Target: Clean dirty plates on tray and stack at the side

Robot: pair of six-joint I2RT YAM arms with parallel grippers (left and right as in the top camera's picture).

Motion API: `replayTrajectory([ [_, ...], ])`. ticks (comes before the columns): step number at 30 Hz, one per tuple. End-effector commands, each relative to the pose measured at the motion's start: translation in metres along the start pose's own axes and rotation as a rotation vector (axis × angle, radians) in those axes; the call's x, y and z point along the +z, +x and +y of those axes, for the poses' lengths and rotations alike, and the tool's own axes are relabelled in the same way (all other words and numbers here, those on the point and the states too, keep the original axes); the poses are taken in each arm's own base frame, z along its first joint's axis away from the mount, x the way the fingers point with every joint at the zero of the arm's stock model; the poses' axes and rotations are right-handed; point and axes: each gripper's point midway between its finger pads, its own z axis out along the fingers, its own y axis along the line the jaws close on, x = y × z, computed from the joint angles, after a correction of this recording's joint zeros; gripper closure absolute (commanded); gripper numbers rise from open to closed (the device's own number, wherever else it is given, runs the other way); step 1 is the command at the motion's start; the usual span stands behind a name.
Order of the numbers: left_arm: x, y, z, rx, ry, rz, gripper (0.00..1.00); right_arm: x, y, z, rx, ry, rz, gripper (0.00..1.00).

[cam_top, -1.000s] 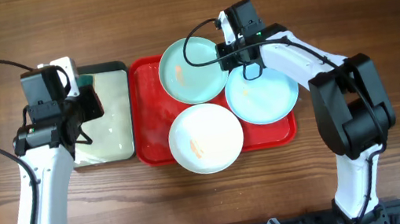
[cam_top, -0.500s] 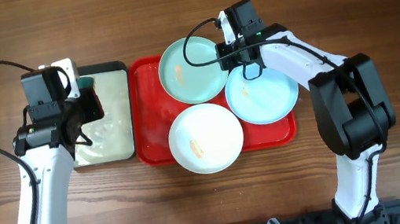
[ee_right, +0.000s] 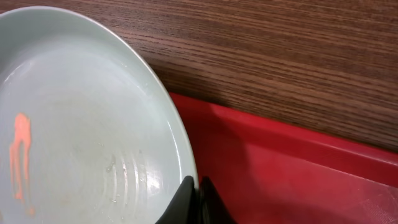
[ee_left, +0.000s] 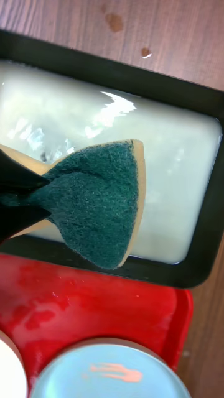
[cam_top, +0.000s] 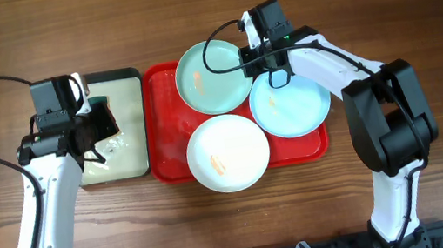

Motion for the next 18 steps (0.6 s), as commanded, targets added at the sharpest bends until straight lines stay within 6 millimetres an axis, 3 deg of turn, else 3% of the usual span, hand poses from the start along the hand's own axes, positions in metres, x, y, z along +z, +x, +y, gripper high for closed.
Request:
replayTrajectory([
  [1,-0.002,-0.006,-0.004,-0.122,0.001,-0.019,0.96,-0.007,-0.007,0.004,-0.005,-0.009,-0.021,0.96],
  [7,-0.002,-0.010,-0.005,-0.143,0.007,-0.035,0.96,-0.007,-0.007,0.004,-0.005,-0.009,-0.020,0.96],
  [11,-0.002,-0.003,-0.011,-0.194,0.041,0.002,0.96,-0.007,-0.007,0.004,-0.004,-0.009,-0.020,0.96],
  [15,-0.002,-0.009,0.009,-0.181,-0.074,-0.043,0.96,-0.007,-0.007,0.005,-0.005,-0.013,-0.020,0.96],
  [18,-0.001,-0.007,0.006,-0.118,-0.061,-0.030,0.96,-0.007,-0.006,0.007,-0.004,-0.025,-0.018,0.96],
])
